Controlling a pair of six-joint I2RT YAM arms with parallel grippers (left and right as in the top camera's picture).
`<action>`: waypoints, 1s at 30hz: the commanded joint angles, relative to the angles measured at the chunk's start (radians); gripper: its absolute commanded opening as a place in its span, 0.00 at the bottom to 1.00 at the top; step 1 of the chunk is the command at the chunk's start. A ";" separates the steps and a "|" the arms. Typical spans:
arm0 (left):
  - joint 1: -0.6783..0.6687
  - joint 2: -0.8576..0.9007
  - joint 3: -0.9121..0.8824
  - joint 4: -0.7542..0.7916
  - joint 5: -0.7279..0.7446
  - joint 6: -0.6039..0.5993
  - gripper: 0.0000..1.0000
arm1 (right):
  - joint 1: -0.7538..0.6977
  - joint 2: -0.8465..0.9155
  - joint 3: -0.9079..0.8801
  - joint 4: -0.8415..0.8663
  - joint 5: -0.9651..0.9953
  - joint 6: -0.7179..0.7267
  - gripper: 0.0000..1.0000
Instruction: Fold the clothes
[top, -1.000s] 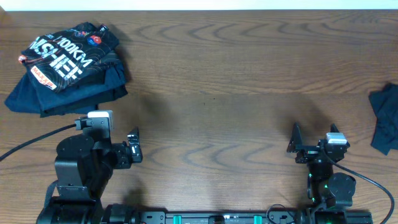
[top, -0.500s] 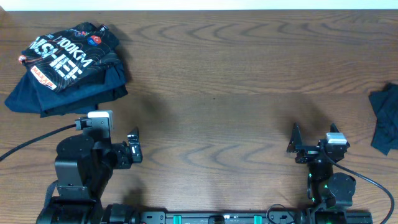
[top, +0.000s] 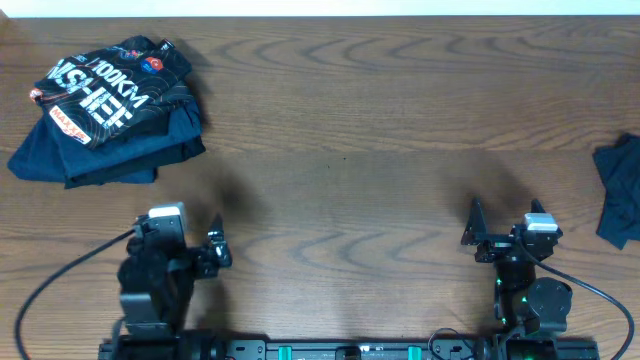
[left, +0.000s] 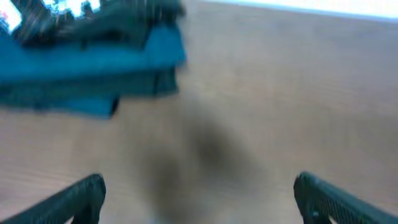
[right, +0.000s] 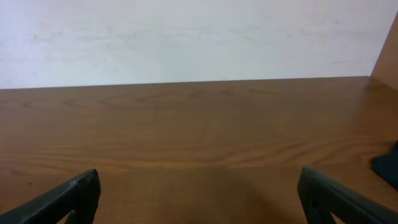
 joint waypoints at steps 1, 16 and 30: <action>0.004 -0.103 -0.166 0.198 -0.011 0.017 0.98 | 0.014 -0.006 -0.003 -0.002 -0.007 -0.008 0.99; 0.005 -0.293 -0.446 0.549 -0.018 0.095 0.98 | 0.014 -0.006 -0.003 -0.002 -0.007 -0.008 0.99; 0.005 -0.283 -0.446 0.485 -0.018 0.089 0.98 | 0.014 -0.006 -0.003 -0.002 -0.007 -0.008 0.99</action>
